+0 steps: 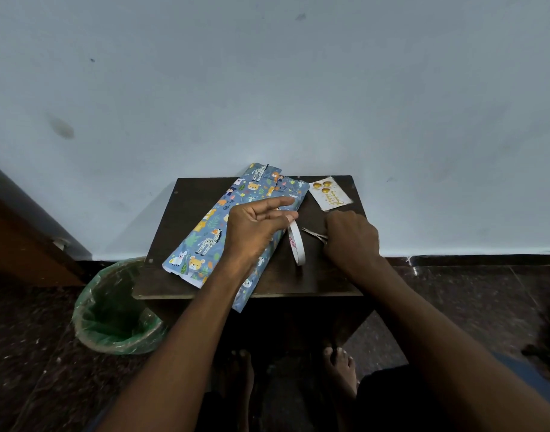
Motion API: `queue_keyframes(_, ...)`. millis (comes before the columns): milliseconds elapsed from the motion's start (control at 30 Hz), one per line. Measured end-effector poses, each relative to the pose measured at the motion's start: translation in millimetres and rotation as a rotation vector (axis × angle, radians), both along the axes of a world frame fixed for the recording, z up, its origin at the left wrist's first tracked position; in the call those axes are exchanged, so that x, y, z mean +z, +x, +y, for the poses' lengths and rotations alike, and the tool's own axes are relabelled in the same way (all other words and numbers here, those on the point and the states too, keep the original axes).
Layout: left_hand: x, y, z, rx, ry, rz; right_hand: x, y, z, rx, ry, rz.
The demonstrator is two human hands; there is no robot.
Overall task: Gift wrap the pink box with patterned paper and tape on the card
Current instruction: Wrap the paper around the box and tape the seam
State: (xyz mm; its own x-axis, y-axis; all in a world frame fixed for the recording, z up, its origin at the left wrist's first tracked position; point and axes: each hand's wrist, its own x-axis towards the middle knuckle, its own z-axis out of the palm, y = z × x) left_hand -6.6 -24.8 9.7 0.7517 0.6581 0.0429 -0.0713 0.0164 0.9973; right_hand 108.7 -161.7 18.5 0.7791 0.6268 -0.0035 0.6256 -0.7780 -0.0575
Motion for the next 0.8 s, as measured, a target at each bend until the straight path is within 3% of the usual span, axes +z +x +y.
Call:
queue_keyframes(200,-0.3,-0.4,2.7,0.003,0.035,0.010,-4.7,4.2,0.1,0.006,0.060,0.004)
queue_keyframes(400,-0.7,-1.5,4.8,0.028,0.088,0.057,10.9,33.7,-4.9,0.004,0.396,0.641)
queue_keyframes(567,-4.2,2.7,9.5,0.022,0.156,0.111,17.1,42.1,-9.9,0.210,0.409,0.634)
queue_keyframes(800,-5.2,3.4,9.2,-0.028,0.222,0.116,24.2,53.8,-15.2,0.281,0.457,0.702)
